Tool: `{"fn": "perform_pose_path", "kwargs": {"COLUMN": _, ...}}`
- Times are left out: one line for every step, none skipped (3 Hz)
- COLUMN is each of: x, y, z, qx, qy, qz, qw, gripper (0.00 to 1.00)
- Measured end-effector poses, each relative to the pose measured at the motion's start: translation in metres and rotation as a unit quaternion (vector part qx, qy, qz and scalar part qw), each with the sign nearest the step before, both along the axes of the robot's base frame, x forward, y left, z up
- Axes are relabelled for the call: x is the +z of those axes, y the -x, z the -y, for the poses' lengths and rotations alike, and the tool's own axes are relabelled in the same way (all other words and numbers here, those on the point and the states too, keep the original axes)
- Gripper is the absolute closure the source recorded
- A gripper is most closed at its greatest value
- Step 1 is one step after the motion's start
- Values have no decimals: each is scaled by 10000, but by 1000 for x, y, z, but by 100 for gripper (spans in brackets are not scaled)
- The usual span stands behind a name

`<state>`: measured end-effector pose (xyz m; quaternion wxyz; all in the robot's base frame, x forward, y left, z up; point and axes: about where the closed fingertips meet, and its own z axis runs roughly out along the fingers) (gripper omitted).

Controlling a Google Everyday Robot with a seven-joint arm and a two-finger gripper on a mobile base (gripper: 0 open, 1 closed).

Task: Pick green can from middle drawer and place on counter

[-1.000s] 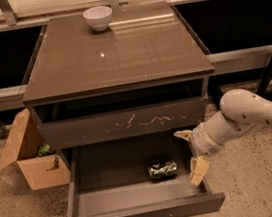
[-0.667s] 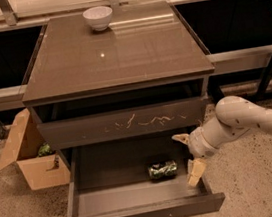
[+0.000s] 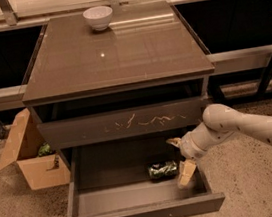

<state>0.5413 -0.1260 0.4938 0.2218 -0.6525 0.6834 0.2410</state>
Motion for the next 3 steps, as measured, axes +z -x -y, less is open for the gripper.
{"fn": "perform_pose_path", "kwargs": {"x": -27, "y": -20, "z": -4, "qx": -55, "qy": 12, "qz": -22, "qw": 10000, "gripper": 0}}
{"fn": "perform_pose_path", "kwargs": {"x": -49, "y": -32, "z": -5, "qx": -150, "qy": 105, "qz": 24, "qw": 9998, "gripper": 0}}
{"fn": "perform_pose_path", "kwargs": {"x": -68, "y": -42, "z": -7, "qx": -221, "qy": 230, "qz": 104, "qw": 9994, "gripper": 0}}
